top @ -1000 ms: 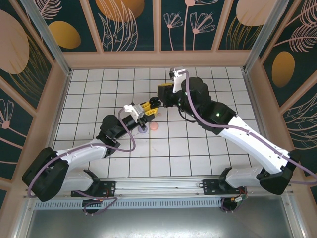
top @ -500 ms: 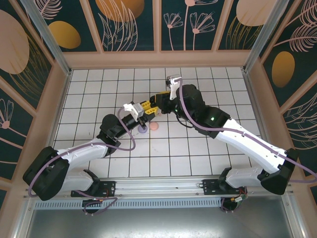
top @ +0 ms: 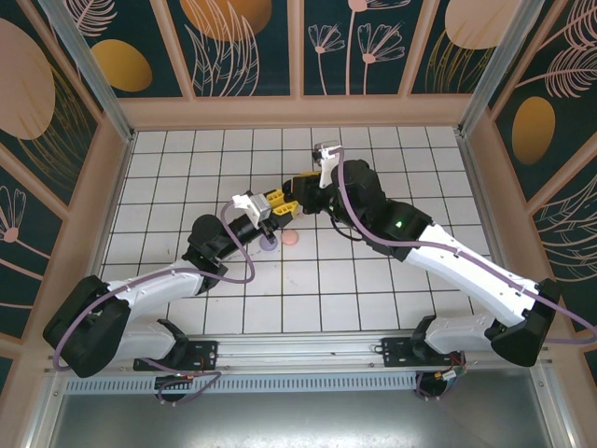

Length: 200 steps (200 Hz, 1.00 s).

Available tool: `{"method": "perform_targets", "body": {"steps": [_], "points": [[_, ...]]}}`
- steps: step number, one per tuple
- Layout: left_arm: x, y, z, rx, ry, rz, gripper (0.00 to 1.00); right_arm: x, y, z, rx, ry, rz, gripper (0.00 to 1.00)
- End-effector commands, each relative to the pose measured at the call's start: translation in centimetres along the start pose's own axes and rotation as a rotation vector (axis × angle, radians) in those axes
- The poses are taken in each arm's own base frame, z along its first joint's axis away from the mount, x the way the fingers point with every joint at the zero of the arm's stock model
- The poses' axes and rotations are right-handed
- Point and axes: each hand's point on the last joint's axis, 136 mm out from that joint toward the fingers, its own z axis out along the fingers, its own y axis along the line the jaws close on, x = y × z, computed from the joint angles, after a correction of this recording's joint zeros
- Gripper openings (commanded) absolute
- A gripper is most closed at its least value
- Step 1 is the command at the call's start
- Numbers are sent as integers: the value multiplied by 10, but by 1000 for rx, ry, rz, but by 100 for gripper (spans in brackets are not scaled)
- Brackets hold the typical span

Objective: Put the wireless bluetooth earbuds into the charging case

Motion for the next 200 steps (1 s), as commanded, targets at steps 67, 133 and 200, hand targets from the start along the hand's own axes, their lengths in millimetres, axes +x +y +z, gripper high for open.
{"method": "perform_targets", "body": {"steps": [67, 133, 200], "points": [[-27, -3, 4, 21, -80, 11, 0, 9, -5, 6, 14, 5, 21, 18], [-31, -4, 3, 24, -91, 15, 0, 20, -9, 12, 24, 35, 22, 18], [-31, -4, 3, 25, -87, 9, 0, 49, -9, 30, 11, 163, -52, 18]]}}
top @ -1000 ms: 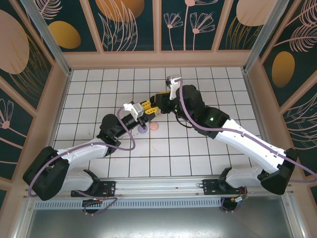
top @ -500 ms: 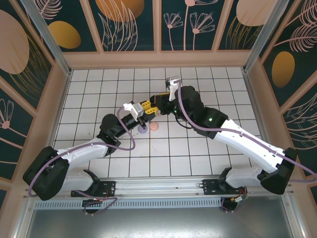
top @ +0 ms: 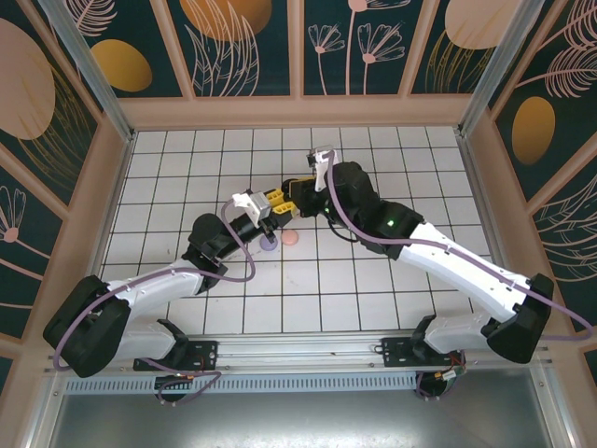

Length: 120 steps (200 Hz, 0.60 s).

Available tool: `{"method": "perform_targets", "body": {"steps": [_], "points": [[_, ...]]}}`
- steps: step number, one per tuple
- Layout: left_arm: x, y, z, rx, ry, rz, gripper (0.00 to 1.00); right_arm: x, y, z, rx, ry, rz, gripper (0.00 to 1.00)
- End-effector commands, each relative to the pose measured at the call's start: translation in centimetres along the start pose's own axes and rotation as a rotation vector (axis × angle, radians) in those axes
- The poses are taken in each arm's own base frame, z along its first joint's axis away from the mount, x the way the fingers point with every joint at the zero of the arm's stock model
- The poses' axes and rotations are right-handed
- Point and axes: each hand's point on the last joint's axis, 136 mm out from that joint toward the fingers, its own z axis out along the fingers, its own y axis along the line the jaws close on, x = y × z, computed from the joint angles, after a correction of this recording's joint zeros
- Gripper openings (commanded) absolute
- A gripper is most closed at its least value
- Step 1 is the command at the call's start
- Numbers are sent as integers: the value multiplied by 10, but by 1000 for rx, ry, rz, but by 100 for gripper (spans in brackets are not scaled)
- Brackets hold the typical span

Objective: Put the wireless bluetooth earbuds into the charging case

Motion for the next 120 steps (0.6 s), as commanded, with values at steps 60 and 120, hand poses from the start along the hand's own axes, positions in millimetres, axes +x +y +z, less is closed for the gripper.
{"method": "perform_targets", "body": {"steps": [60, 120], "points": [[-33, -9, 3, 45, -102, 28, 0, -1, -14, 1, 43, 21, 30, 36], [-23, -8, 4, 45, -82, 14, 0, -75, 4, -54, -89, -149, 155, 73]]}}
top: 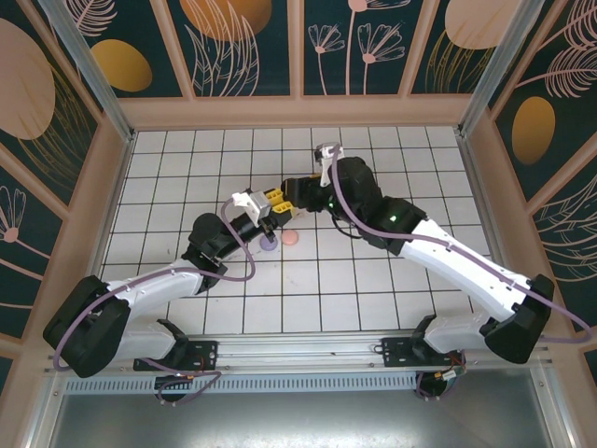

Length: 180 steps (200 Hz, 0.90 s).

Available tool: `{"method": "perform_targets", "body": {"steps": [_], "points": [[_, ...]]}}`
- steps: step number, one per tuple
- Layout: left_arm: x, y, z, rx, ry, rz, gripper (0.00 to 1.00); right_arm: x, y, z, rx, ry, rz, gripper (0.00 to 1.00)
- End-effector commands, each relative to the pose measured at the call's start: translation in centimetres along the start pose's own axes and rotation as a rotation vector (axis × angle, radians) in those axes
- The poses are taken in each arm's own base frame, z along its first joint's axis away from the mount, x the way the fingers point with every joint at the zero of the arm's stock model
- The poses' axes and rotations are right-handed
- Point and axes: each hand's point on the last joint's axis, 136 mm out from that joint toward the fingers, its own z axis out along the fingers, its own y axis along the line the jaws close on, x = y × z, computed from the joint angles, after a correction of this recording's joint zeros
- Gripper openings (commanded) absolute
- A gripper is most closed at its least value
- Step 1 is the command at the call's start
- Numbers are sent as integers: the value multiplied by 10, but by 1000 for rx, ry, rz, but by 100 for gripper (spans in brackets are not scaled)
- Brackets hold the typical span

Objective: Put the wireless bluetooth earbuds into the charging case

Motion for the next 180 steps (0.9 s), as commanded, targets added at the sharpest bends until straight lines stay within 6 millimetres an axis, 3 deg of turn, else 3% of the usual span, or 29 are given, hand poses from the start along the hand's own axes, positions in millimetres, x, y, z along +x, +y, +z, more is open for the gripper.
{"method": "perform_targets", "body": {"steps": [1, 36, 96, 130, 158, 180], "points": [[-22, -6, 4, 35, -76, 15, 0, -49, 19, -38, -100, -107, 73, 73], [-18, -6, 4, 35, -67, 9, 0, -59, 8, -44, -99, -107, 124, 73], [-21, -9, 2, 46, -75, 14, 0, -34, -19, -26, -21, -41, 137, 68], [-23, -20, 1, 110, -82, 36, 0, -26, -33, -20, 22, -10, 139, 64], [-17, -28, 8, 175, -43, 18, 0, -22, -41, -5, 40, 76, 111, 61], [-12, -29, 10, 185, -31, 10, 0, -16, -47, 14, 68, 157, 84, 50]]}}
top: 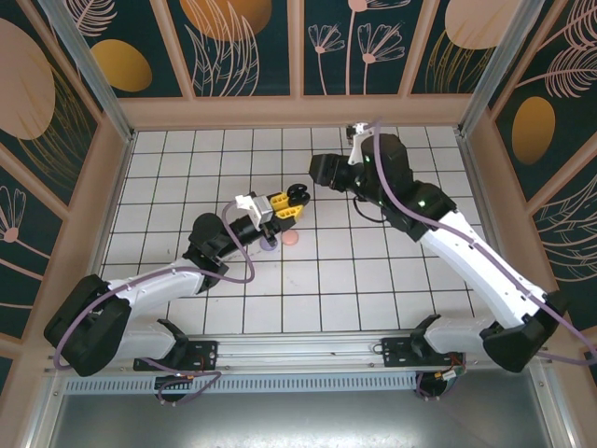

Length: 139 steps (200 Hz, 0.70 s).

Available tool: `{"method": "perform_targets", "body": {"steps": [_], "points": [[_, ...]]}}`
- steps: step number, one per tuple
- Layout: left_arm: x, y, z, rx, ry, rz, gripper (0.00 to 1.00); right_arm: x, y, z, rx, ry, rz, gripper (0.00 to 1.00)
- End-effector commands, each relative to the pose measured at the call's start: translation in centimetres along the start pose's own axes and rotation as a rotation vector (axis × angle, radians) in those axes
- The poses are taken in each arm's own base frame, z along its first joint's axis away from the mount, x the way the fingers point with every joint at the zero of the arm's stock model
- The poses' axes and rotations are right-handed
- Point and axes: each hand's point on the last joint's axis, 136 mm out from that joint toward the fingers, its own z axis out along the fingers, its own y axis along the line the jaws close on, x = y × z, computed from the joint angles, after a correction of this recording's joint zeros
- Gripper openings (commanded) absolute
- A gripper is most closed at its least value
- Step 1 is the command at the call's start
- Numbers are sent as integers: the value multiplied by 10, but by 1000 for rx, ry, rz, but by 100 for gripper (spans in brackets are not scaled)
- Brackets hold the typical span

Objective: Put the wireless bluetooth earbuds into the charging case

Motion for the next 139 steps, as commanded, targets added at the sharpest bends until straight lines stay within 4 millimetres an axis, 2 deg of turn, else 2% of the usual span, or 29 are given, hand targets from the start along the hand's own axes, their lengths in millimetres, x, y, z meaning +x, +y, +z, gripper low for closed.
{"method": "perform_targets", "body": {"steps": [1, 27, 51, 89, 139], "points": [[-6, -7, 7, 58, -13, 2, 0, 7, -2, 14, 16, 101, -46, 49], [-1, -7, 10, 64, 1, 0, 0, 12, -4, 32, 42, 187, -87, 25], [5, -6, 12, 66, 20, 5, 0, 13, -1, 37, 37, 227, -118, 11], [11, -4, 17, 68, 35, 0, 0, 18, 0, 37, 33, 269, -138, 6], [14, 0, 23, 70, 36, 2, 0, 38, 0, 40, 4, 352, -141, 4]]}}
